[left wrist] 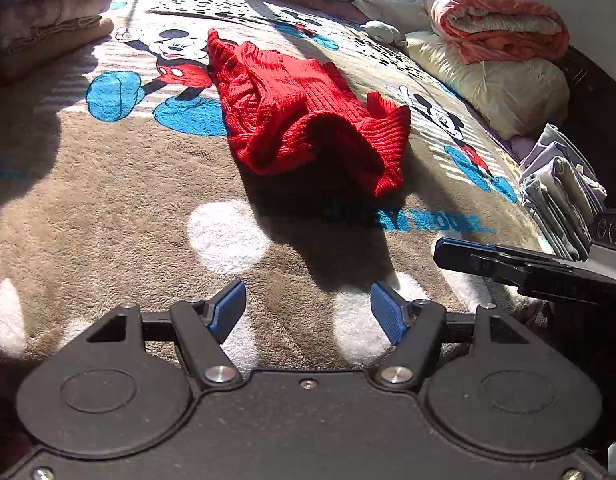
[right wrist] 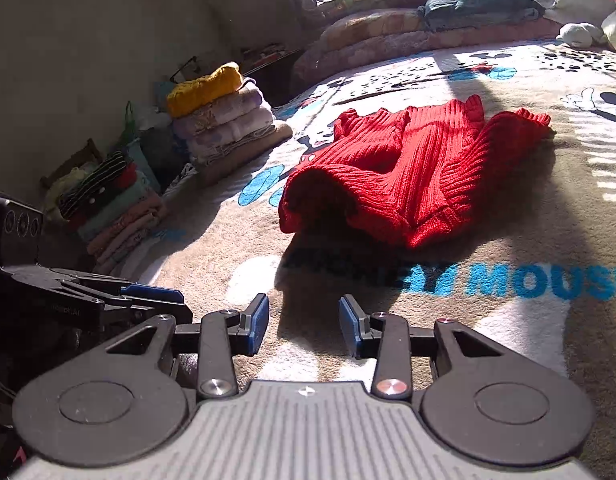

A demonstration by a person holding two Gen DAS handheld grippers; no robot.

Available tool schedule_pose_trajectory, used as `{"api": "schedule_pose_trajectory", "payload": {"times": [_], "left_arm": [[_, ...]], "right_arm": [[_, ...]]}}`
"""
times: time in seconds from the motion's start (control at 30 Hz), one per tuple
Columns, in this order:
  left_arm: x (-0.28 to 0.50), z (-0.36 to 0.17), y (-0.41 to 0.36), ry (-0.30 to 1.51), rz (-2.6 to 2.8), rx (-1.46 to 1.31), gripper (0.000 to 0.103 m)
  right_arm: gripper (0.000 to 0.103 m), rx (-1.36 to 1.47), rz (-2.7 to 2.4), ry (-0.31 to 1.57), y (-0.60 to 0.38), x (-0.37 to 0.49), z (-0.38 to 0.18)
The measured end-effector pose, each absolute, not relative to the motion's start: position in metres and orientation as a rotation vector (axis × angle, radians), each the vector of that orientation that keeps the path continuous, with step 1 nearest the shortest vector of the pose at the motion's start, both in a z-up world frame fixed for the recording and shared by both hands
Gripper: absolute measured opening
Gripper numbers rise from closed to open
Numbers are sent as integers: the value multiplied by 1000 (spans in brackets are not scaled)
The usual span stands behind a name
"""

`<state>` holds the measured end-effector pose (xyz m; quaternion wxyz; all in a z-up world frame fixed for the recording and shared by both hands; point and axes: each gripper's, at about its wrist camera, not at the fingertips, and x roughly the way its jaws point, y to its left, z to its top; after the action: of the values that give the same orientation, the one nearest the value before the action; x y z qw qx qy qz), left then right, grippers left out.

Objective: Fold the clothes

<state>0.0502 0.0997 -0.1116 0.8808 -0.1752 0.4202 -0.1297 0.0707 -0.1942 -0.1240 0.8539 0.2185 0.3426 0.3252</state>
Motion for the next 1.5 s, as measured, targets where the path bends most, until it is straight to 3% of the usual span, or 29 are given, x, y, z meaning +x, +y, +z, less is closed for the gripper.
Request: {"api": "schedule_pose_trajectory", "payload": {"times": [0.1, 0.2, 0.33, 0.73, 0.83, 0.9, 0.97, 1.03, 1.1, 1.13, 1.33, 1.5], "left_arm": [[59, -124, 113, 857, -211, -608, 70], [68, -136, 127, 830, -149, -850, 70], [82, -151, 143, 783, -73, -1130, 70], [145, -179, 141, 741, -32, -1281, 70], [155, -184, 138, 743, -12, -1294, 67], [160, -187, 135, 746, -3, -1299, 63], [161, -188, 131, 757, -4, -1297, 57], [162, -189, 126, 779, -10, -1286, 40], [164, -183, 125, 788, -21, -1222, 16], [163, -177, 126, 777, -28, -1180, 11], [125, -127, 130, 644, -94, -905, 7], [94, -162, 116, 716, -17, -778, 7]], "right_arm": [[56, 807, 610, 727, -220, 83, -141], [60, 1067, 535, 724, -234, 94, -160], [61, 1231, 459, 731, -232, 111, -185], [61, 1531, 290, 771, -198, 147, -234], [49, 1520, 237, 793, -189, 159, -236], [31, 1526, 218, 789, -185, 163, -241], [25, 1534, 218, 776, -183, 166, -244], [24, 1509, 226, 761, -182, 168, -242], [21, 1445, 241, 745, -181, 169, -236], [21, 1391, 244, 723, -185, 168, -227], [13, 1122, 258, 586, -214, 138, -177], [13, 831, 266, 635, -209, 114, -181]]}}
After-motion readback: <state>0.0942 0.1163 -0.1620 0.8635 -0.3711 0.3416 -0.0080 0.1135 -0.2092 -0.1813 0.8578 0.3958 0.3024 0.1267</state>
